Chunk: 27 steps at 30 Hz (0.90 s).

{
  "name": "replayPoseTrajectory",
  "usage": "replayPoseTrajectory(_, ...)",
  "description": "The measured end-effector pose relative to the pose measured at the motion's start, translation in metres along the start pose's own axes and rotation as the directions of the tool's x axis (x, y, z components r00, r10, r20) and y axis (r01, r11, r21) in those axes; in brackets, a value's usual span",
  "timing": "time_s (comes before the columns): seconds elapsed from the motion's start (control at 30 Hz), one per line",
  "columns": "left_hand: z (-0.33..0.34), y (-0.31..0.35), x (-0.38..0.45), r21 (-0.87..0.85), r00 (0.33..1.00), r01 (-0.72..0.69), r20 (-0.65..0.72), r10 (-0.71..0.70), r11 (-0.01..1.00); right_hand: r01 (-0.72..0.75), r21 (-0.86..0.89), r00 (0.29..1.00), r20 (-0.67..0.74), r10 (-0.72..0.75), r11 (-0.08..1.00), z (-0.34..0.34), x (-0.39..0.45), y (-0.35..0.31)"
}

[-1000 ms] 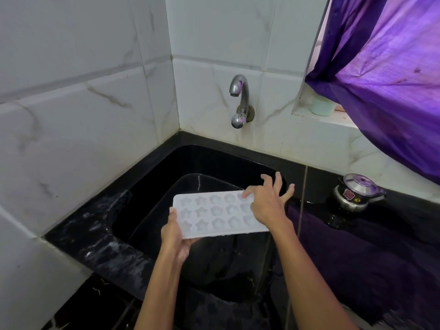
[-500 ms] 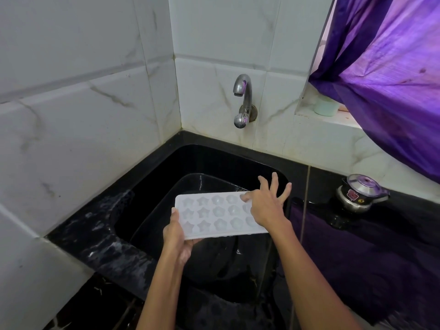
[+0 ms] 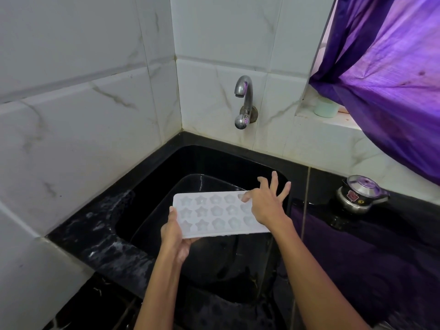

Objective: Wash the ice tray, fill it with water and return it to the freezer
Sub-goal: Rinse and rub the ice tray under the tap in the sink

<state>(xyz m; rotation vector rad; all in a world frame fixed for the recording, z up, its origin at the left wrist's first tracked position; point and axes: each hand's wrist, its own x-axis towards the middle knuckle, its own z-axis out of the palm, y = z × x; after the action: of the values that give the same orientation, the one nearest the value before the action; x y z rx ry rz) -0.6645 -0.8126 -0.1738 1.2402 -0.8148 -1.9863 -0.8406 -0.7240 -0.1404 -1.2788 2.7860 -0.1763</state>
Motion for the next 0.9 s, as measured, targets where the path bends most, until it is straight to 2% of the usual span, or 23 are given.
replayPoseTrajectory(0.6, 0.004, -0.002, -0.003, 0.004, 1.000, 0.004, -0.016, -0.004, 1.000, -0.007, 0.033, 0.999, 0.033, 0.005, 0.999, 0.000, 0.000, 0.000)
replayPoseTrajectory(0.8, 0.009, -0.001, -0.005, 0.014, 1.000, 0.006, -0.008, -0.006, 1.000, 0.032, 0.120, 0.997, -0.080, -0.022, 0.992, -0.004, 0.002, -0.003)
replayPoseTrajectory(0.9, 0.011, -0.003, -0.006, 0.013, 1.000, 0.011, -0.006, -0.011, 1.000, 0.079, 0.095, 0.995, -0.075, -0.072, 0.992, -0.002, 0.003, -0.010)
